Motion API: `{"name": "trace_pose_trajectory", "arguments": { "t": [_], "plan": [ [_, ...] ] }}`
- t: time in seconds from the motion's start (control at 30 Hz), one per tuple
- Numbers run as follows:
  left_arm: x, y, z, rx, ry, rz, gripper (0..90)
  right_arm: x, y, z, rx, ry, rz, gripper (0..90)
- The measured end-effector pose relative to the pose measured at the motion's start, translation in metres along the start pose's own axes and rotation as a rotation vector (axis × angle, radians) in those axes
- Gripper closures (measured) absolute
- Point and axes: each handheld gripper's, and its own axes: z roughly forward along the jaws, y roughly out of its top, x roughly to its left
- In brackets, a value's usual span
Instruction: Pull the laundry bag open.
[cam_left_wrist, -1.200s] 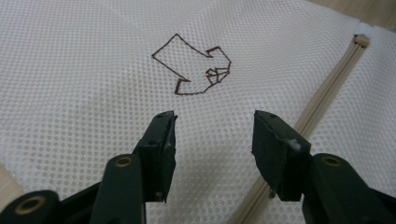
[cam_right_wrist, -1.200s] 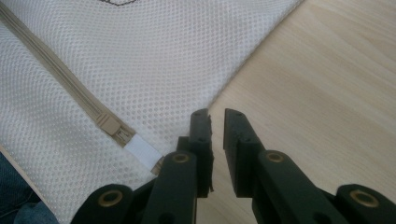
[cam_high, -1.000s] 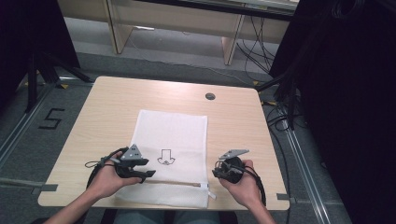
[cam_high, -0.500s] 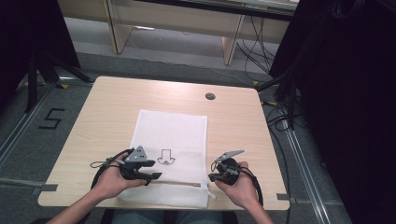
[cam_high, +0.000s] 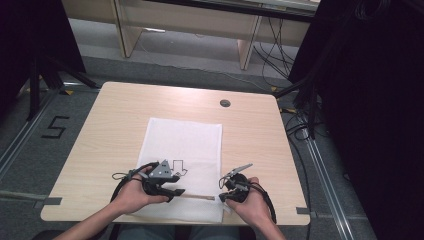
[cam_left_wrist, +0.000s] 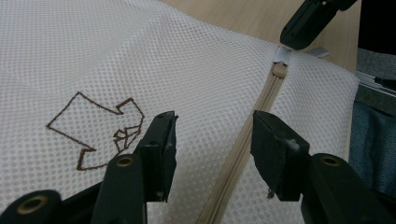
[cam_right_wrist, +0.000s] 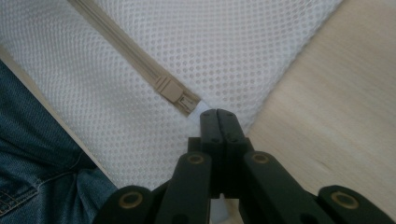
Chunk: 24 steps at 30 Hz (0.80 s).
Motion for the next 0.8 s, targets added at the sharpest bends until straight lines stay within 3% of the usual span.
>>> {"name": "trace_pose_trajectory", "arguments": {
  "t": [0.07,0.1,0.13,0.17,0.2,0.37,0.67,0.8],
  "plan": [
    [-0.001,0.001,0.002,0.004,-0.002,0.001,51.3,0.002,0.000,0.003,0.031,-0.008,0.024,90.0],
    [-0.002,0.004,0.005,0.018,-0.008,0.018,51.9,0.000,0.001,0.005,0.018,0.008,-0.011,90.0],
    [-0.004,0.005,0.007,0.007,-0.022,0.007,52.2,0.000,0.001,0.007,0.011,0.009,-0.016,90.0],
    [-0.004,0.006,0.008,0.024,-0.018,0.024,52.6,0.001,0.002,0.007,0.017,0.010,-0.009,90.0],
    [-0.006,0.007,0.011,0.010,-0.030,0.021,53.0,0.003,0.002,0.007,0.033,0.011,0.026,90.0],
    [-0.012,0.014,0.020,0.023,-0.058,0.043,54.2,0.004,0.004,0.011,0.031,0.023,0.002,90.0],
    [-0.022,0.021,0.041,0.059,-0.107,0.075,59.4,0.005,0.005,0.013,0.026,0.037,0.035,90.0],
    [-0.026,0.025,0.049,0.069,-0.125,0.091,61.8,0.003,0.005,0.014,0.013,0.040,0.019,90.0]
  ]
}}
